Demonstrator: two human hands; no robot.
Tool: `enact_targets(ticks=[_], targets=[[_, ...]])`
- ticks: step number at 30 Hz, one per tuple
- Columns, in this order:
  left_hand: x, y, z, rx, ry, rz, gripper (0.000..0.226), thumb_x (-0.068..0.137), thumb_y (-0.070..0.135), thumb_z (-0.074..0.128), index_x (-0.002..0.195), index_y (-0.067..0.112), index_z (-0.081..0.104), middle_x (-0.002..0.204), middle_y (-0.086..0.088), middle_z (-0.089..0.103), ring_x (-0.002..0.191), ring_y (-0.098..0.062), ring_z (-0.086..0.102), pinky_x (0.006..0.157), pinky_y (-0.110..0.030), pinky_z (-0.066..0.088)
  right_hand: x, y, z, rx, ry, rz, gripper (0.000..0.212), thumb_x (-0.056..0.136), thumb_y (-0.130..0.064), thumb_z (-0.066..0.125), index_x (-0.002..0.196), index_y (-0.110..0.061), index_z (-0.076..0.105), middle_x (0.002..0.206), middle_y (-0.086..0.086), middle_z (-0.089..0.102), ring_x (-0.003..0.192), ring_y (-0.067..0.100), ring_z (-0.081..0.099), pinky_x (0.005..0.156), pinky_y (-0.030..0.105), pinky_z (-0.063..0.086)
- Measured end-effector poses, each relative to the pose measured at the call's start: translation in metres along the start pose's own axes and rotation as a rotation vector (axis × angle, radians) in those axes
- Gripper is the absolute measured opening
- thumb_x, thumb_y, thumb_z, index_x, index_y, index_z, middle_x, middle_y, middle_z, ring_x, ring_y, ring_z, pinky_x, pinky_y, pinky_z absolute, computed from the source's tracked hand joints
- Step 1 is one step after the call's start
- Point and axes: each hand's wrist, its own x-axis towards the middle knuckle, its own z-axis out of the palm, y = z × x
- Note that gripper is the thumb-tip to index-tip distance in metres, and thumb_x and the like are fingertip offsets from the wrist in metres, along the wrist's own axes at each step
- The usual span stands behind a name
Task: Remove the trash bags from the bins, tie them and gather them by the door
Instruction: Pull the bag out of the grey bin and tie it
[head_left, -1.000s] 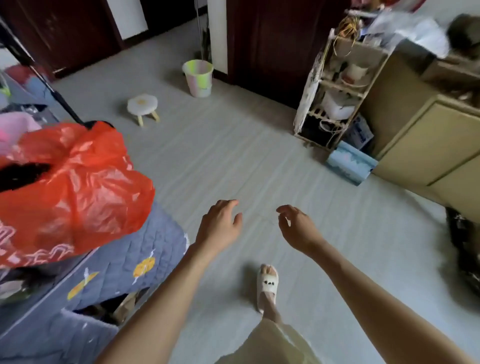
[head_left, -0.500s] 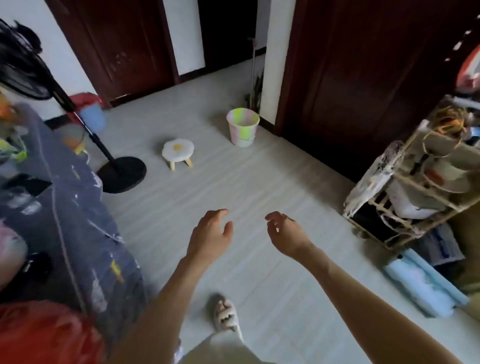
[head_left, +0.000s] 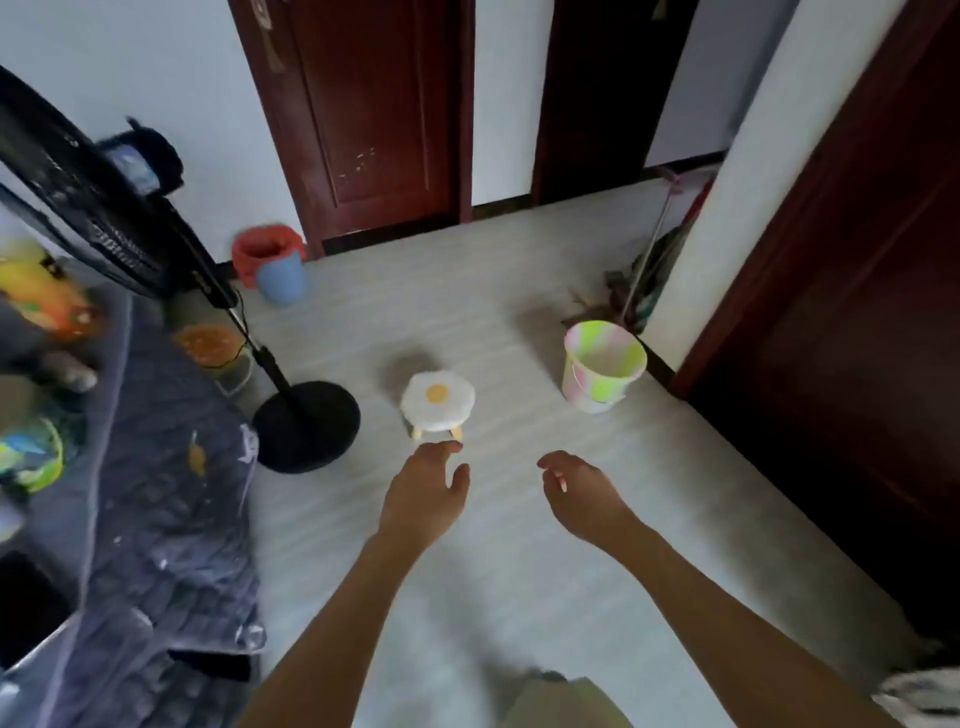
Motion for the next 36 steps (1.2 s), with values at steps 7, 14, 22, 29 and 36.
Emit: enact_targets(ticks=[7, 14, 22, 29, 36], targets=[[0.225, -0.037, -0.043, -0.032, 0.091, -0.168, 0.039, 0.093, 0.027, 0.047, 0.13, 0.016, 0.047, 0.129, -0.007, 0.051, 0.115, -0.023, 0.052, 0.097, -0.029, 0.039, 0.261, -0.049, -0.028, 0.011, -0.062, -0.129, 0.028, 0.093, -0.014, 0.042, 0.118, -0.009, 0.054, 0.12, 0.012, 0.061, 0.109, 0.028, 0.056, 0.093, 0.03, 0.04], [0.398, -0.051, -0.123, -0.049, 0.197, -0.268, 0.037, 0.093, 0.025, 0.045, 0.129, 0.016, 0.049, 0.129, -0.007, 0.052, 0.114, -0.025, 0.054, 0.099, -0.035, 0.043, 0.464, -0.151, -0.059, -0.045, -0.194, -0.27, 0.029, 0.094, -0.021, 0.039, 0.118, -0.013, 0.055, 0.117, 0.009, 0.061, 0.106, 0.026, 0.056, 0.09, 0.033, 0.044], [0.598, -0.153, -0.209, -0.136, 0.291, -0.376, 0.037, 0.094, 0.025, 0.044, 0.13, 0.017, 0.047, 0.133, -0.005, 0.049, 0.12, -0.021, 0.049, 0.098, -0.03, 0.038, 0.684, -0.289, -0.006, -0.094, -0.315, -0.368, 0.032, 0.094, -0.022, 0.038, 0.121, -0.013, 0.053, 0.119, 0.008, 0.06, 0.107, 0.024, 0.056, 0.089, 0.032, 0.044], [0.782, -0.232, -0.318, -0.196, 0.352, -0.427, 0.036, 0.093, 0.02, 0.044, 0.129, 0.015, 0.048, 0.132, -0.006, 0.051, 0.119, -0.022, 0.051, 0.097, -0.031, 0.04, 0.855, -0.422, 0.012, -0.066, -0.304, -0.308, 0.03, 0.095, -0.022, 0.037, 0.12, -0.014, 0.053, 0.112, 0.006, 0.062, 0.087, 0.018, 0.056, 0.076, 0.027, 0.042], [0.912, -0.278, -0.38, -0.186, 0.282, -0.409, 0.036, 0.093, 0.019, 0.044, 0.129, 0.015, 0.047, 0.13, -0.005, 0.051, 0.116, -0.022, 0.052, 0.094, -0.031, 0.041, 0.995, -0.489, 0.022, -0.067, -0.315, -0.282, 0.03, 0.095, -0.021, 0.036, 0.118, -0.014, 0.054, 0.112, 0.004, 0.062, 0.086, 0.015, 0.055, 0.077, 0.027, 0.044]])
